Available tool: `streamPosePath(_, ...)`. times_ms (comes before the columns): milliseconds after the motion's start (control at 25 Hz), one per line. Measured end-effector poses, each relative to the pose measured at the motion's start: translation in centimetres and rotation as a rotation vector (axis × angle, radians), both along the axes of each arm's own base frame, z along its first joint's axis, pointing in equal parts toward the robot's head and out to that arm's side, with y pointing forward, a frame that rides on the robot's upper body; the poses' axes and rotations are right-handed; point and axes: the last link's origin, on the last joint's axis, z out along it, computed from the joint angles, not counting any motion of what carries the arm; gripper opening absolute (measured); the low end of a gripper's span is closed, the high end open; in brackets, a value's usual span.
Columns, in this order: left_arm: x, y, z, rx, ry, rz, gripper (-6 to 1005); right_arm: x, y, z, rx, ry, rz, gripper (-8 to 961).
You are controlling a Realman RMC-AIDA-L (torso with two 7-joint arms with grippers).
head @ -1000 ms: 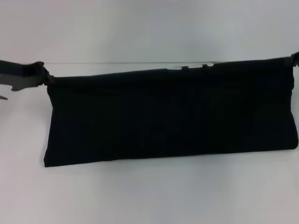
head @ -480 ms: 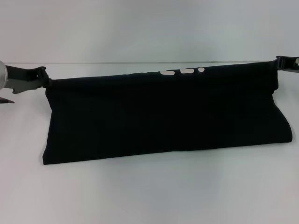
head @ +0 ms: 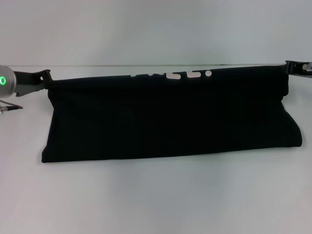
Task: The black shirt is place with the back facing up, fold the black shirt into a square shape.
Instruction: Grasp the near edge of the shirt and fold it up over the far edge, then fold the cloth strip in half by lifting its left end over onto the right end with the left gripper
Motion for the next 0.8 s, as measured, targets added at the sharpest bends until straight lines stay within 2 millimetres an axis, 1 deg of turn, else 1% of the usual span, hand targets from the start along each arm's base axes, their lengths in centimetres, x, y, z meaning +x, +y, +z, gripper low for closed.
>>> streamPosePath(160,-0.1,-0.1,-0.4,-0.003,0.003,0.004,55,0.1,0.0,-0.2,0.008,-0.011,0.001,45)
streamPosePath(600,0.3,0.1,-1.2,-0.003,0.007,-0.005,58,-0.1,0.1,-0.8,0.013,-0.034,0.008,66)
streamPosePath(680,0.6,0.1,-1.1,-0.006,-0.004,-0.008,77,-0.1,0.3,-0.4,0.027,-0.021,-0.001,70)
streamPosePath(800,1.9,0.3,0.5,-0.014,-0.049,-0.033,134,-0.8,0.8,1.3,0.031,0.023,-0.007,76)
